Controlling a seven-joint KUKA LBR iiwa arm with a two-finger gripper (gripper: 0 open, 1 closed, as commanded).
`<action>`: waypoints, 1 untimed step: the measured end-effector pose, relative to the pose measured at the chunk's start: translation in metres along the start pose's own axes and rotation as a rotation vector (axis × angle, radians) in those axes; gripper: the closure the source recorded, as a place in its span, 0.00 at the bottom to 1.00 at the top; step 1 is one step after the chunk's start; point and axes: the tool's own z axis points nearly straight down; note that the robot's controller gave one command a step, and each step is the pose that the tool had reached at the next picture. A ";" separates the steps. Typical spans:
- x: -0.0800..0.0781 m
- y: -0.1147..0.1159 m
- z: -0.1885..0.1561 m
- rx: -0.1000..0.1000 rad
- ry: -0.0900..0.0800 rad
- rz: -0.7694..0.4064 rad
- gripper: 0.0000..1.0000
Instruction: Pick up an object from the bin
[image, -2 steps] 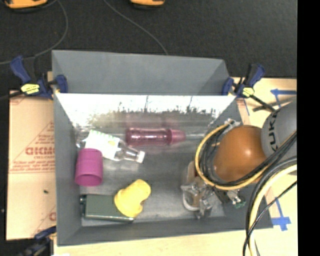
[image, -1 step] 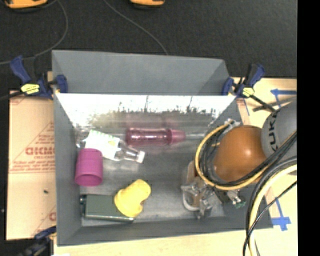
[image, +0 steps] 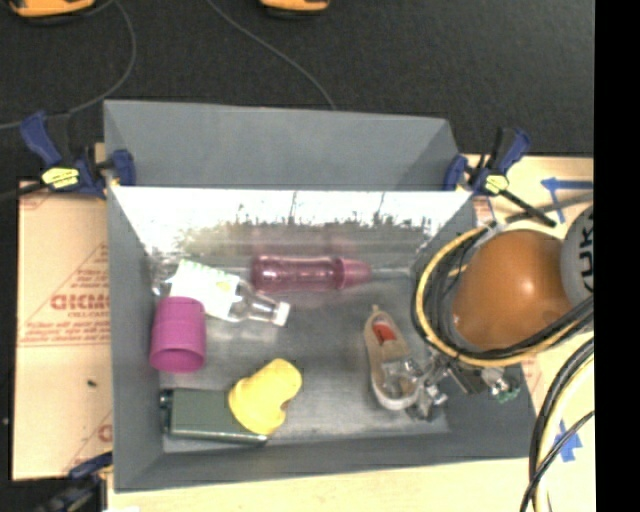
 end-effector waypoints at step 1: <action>-0.027 0.017 -0.085 -0.005 0.006 -0.001 1.00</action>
Offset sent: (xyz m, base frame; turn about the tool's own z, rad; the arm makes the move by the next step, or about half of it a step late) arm 0.0221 0.0056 0.1825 0.0083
